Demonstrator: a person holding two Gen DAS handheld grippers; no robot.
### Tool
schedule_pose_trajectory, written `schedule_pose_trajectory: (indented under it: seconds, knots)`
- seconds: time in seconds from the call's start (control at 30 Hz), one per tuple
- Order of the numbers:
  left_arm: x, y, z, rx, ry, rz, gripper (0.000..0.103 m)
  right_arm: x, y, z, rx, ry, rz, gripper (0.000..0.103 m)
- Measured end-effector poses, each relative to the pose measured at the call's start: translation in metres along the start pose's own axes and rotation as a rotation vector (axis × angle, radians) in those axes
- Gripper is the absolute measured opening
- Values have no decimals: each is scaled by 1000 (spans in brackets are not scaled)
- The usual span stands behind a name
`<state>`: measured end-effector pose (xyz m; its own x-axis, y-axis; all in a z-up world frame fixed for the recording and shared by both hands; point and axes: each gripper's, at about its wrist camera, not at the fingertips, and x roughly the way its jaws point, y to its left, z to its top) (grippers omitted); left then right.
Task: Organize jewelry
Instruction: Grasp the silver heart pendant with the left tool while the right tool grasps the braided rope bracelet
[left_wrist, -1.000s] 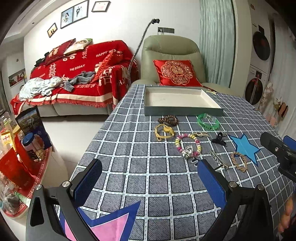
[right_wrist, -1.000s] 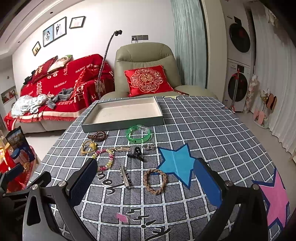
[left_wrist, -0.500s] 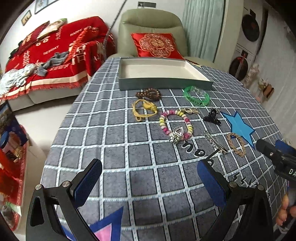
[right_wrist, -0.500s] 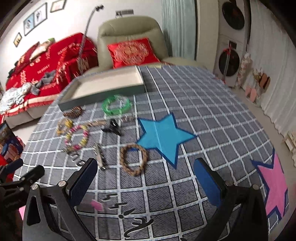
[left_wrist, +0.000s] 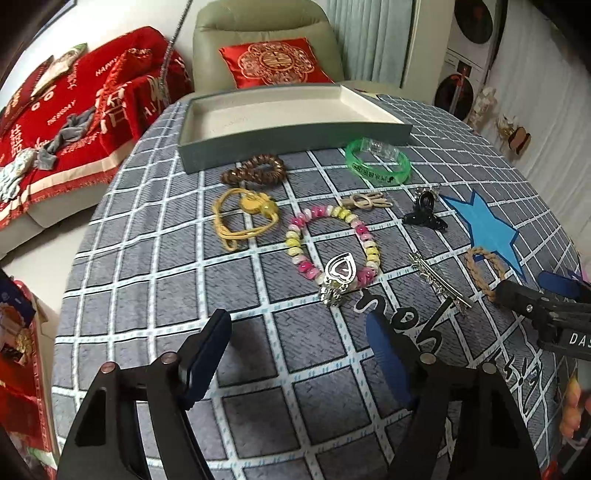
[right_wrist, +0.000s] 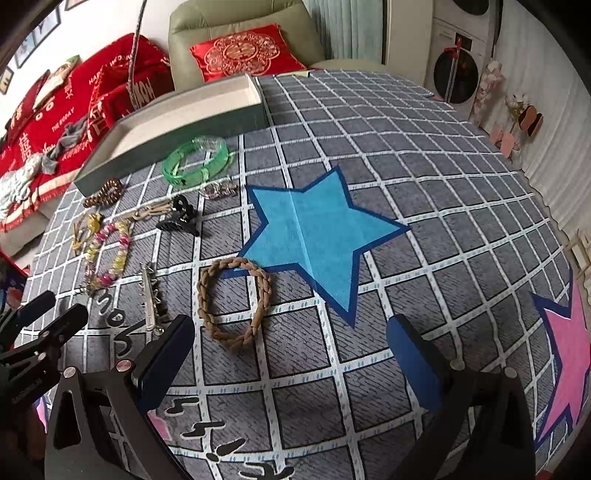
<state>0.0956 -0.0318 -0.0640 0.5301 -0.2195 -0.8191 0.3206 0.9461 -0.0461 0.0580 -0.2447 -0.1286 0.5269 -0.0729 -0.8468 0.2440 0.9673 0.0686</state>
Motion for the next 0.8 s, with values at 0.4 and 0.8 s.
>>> schedule_pose_trajectory:
  seconds: [0.4,0.8]
  knots:
    - [8,-9,15,55,-14,-42,32,8,22,6,-94,21,-27,81]
    - [-8,4,10,23,-42,-110,31,-4,14,5,-20,17,84,12]
